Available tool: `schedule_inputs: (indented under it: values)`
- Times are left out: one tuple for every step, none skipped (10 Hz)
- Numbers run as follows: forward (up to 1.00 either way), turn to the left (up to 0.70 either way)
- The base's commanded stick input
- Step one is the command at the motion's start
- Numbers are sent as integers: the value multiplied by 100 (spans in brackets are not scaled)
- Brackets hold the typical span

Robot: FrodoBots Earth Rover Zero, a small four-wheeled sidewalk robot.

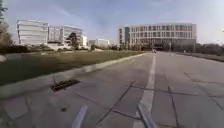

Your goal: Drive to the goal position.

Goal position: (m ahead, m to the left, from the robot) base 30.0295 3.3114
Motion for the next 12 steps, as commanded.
schedule_inputs:
  values:
    - [0,-70]
    - [0,-70]
    - [0,-70]
    - [0,-70]
    - [0,-70]
    - [0,-70]
    - [0,-70]
    - [0,-70]
    - [0,-70]
    - [0,-70]
    - [0,-70]
    - [0,-70]
